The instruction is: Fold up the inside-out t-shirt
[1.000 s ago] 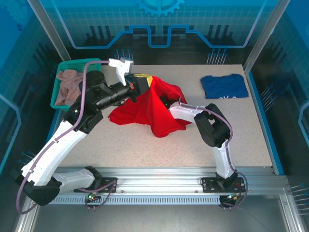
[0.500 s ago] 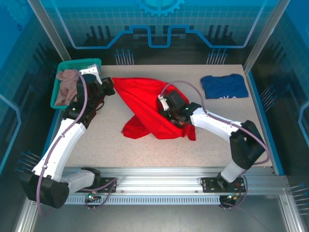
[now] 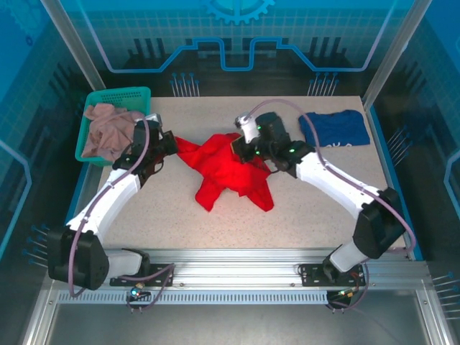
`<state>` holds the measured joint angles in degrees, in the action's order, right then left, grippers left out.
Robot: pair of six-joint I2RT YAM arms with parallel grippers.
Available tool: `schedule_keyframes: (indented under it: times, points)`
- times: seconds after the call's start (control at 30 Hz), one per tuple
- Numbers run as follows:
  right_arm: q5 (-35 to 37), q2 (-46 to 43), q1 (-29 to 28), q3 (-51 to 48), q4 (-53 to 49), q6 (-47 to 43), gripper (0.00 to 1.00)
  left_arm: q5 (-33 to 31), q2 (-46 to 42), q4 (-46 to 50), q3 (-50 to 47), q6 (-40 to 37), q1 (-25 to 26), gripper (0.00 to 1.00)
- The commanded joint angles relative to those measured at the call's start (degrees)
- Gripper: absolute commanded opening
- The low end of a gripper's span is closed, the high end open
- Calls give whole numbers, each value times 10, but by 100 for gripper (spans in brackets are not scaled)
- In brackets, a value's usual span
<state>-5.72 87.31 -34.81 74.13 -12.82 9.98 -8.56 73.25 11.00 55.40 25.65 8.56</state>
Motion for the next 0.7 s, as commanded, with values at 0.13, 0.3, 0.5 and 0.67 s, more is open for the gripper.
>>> schedule_keyframes:
  times: [0.13, 0.3, 0.5, 0.67]
  points:
    - [-59, -80, 55, 24, 31, 12, 0, 24, 13, -74, -97, 94, -71, 0]
    - [-65, -46, 41, 18, 24, 6, 0, 111, 2, -83, -122, 68, -39, 43]
    - [-83, -29, 40, 2, 27, -1, 0, 188, -48, -156, -142, 30, 51, 85]
    - [-89, -27, 39, -9, 28, -7, 0, 287, 51, -225, -87, 74, 107, 92]
